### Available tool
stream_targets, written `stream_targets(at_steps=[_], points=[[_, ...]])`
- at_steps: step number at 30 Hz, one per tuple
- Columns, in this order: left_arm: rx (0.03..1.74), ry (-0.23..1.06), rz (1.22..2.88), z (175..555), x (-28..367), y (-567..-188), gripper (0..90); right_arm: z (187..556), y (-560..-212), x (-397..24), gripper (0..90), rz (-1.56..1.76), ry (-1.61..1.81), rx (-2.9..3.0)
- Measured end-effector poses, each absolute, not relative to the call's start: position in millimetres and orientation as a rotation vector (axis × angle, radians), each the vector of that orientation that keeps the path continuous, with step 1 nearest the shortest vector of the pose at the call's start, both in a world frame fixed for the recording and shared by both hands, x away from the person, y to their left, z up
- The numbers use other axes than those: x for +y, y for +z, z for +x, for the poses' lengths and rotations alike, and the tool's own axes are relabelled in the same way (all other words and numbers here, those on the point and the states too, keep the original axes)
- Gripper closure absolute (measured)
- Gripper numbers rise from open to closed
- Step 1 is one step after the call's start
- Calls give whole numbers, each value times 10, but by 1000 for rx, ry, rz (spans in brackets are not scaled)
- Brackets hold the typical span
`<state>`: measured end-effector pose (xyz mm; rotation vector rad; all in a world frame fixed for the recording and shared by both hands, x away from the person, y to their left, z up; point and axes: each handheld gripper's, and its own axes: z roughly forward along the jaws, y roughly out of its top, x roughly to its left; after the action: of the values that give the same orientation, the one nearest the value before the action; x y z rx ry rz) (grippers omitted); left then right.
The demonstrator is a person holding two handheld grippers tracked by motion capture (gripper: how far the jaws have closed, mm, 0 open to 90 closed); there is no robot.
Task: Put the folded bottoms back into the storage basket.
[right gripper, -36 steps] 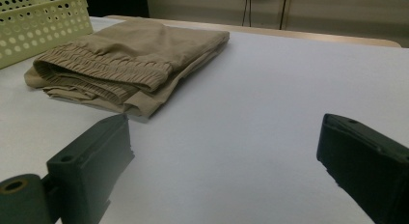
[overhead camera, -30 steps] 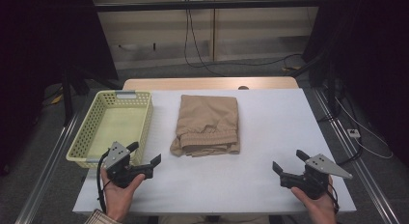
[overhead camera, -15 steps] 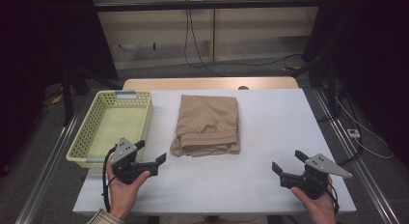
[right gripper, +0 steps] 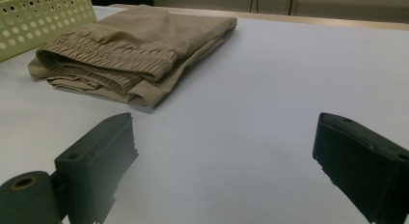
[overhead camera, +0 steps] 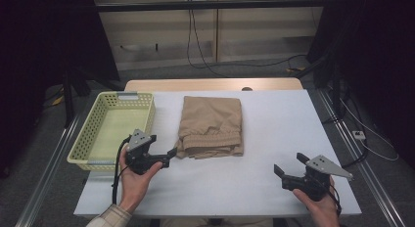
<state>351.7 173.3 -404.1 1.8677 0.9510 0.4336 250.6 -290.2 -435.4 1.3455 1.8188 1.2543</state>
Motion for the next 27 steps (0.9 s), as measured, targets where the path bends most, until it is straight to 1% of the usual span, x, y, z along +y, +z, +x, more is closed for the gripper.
stream_targets(at_steps=[11, 12, 16, 17, 24, 27], points=[[975, 407, 1877, 3718, 1574, -3986, 94, 2503, -4351, -2890, 78, 1333, 1238, 1832], [988, 403, 1897, 3773, 1536, -3971, 94, 2503, -4352, -2887, 78, 1334, 1239, 1832], [1013, 354, 1898, 3853, 1483, -3941, 103, 2506, -4353, -2890, 79, 1337, 1241, 1837], [1001, 331, 1892, 3883, 1455, -3886, 106, 2508, -4355, -2891, 79, 1341, 1244, 1838], [1019, 329, 1908, 4030, 1339, -3747, 109, 2521, -4352, -2871, 79, 1335, 1249, 1845], [1016, 313, 1896, 4107, 1305, -3755, 141, 2531, -4354, -2866, 80, 1331, 1252, 1850]])
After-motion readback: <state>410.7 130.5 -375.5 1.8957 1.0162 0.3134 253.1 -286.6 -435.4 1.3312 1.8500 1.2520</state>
